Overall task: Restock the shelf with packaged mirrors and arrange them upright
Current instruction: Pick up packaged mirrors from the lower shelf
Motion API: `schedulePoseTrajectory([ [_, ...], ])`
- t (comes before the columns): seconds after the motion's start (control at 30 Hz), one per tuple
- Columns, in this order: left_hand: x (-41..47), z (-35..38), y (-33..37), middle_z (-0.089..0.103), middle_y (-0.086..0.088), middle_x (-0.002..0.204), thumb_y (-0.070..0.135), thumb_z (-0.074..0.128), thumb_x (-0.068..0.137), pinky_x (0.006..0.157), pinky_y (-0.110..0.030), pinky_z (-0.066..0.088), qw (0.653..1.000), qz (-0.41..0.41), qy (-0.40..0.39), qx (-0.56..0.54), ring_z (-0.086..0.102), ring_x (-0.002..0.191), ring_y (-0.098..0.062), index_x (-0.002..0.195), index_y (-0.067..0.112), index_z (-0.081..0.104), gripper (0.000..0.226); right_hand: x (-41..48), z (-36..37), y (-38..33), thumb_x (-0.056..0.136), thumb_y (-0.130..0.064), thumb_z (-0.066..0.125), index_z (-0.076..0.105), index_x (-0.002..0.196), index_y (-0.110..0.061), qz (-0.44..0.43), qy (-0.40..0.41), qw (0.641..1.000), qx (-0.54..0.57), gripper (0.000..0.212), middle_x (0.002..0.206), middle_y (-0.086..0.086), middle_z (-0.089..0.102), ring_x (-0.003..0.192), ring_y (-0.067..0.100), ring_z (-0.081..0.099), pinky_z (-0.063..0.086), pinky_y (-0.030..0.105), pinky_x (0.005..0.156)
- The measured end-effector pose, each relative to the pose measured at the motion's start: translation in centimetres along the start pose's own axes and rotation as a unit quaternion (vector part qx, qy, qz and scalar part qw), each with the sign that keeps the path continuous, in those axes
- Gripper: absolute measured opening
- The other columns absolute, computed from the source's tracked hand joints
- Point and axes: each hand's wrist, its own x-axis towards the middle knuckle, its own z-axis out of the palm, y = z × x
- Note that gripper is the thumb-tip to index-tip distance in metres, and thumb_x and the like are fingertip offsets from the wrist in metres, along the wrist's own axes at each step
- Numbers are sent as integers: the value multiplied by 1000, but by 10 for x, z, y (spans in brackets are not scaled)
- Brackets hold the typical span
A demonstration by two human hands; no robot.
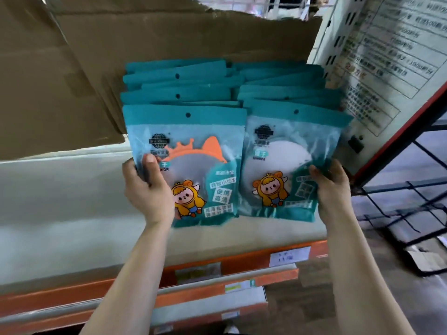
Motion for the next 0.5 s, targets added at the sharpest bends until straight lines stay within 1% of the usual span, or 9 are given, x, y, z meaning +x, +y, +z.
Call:
schedulePoseTrajectory([
  [0.07, 2, 1, 0, 65, -21, 89, 24, 47, 96, 61, -16, 33, 998, -13, 52, 18, 55, 76, -20, 98, -10, 54, 36, 11, 4, 2, 93, -3, 52, 53, 104, -22, -22, 7, 998, -63, 22, 99, -2, 63, 91, 20, 62, 52, 42, 85],
  [0.1, 3, 3, 0, 65, -23, 93, 24, 45, 96, 63, -16, 32, 997, -17, 70, 25, 57, 81, -26, 101, -11, 53, 36, 17, 6, 1, 93, -5, 51, 52, 109, -21, -32, 16, 996, -85, 23, 102, 0, 61, 95, 24, 60, 50, 45, 88],
  [0.17, 2, 9, 3, 65, -23, 98, 24, 43, 97, 64, -16, 32, 996, -24, 83, 35, 59, 87, -33, 106, -12, 51, 37, 25, 6, -3, 93, -7, 50, 48, 124, -16, -45, 37, 993, -101, 32, 111, 2, 56, 99, 24, 56, 49, 40, 86],
  [0.23, -3, 14, 5, 64, -22, 101, 28, 43, 98, 63, -14, 35, 996, -20, 79, 34, 59, 87, -30, 110, -11, 47, 41, 30, 3, -4, 93, -7, 52, 37, 137, -16, -54, 39, 993, -98, 47, 119, 1, 51, 104, 17, 51, 45, 27, 84],
  [0.27, -6, 15, 6, 63, -22, 103, 34, 42, 98, 63, -11, 37, 997, -12, 72, 19, 59, 86, -26, 112, -10, 44, 47, 31, 1, -3, 90, -9, 58, 33, 140, -16, -63, 27, 992, -103, 57, 123, -1, 48, 108, 15, 49, 45, 24, 87],
  [0.33, -12, 15, 3, 62, -22, 107, 43, 38, 94, 66, -5, 42, 997, 18, 65, -25, 61, 86, -17, 118, 0, 37, 49, 29, -2, 1, 77, -15, 76, 23, 146, -18, -83, -3, 985, -153, 86, 134, 1, 42, 123, 17, 42, 39, 29, 102],
  [0.4, -15, 13, -1, 59, -16, 107, 39, 42, 96, 69, -13, 50, 995, 39, 65, -61, 64, 87, -12, 119, 13, 30, 37, 27, -1, 6, 63, -17, 86, 14, 149, -19, -117, -27, 968, -220, 112, 148, 7, 29, 137, 21, 27, 25, 32, 111],
  [0.43, -16, 11, -3, 58, -12, 107, 36, 47, 95, 70, -20, 54, 995, 36, 59, -73, 65, 88, -12, 122, 12, 29, 40, 26, 0, 9, 59, -17, 88, 11, 150, -17, -133, -33, 959, -247, 119, 151, 11, 23, 140, 23, 21, 20, 33, 113],
  [0.5, -19, 9, -8, 57, -14, 113, 46, 59, 86, 75, -35, 57, 998, 15, 9, -64, 65, 96, -21, 129, 7, 26, 67, 22, 2, 11, 56, -17, 89, 9, 150, -14, -139, -27, 949, -282, 123, 150, 17, 21, 139, 30, 19, 17, 40, 114],
])
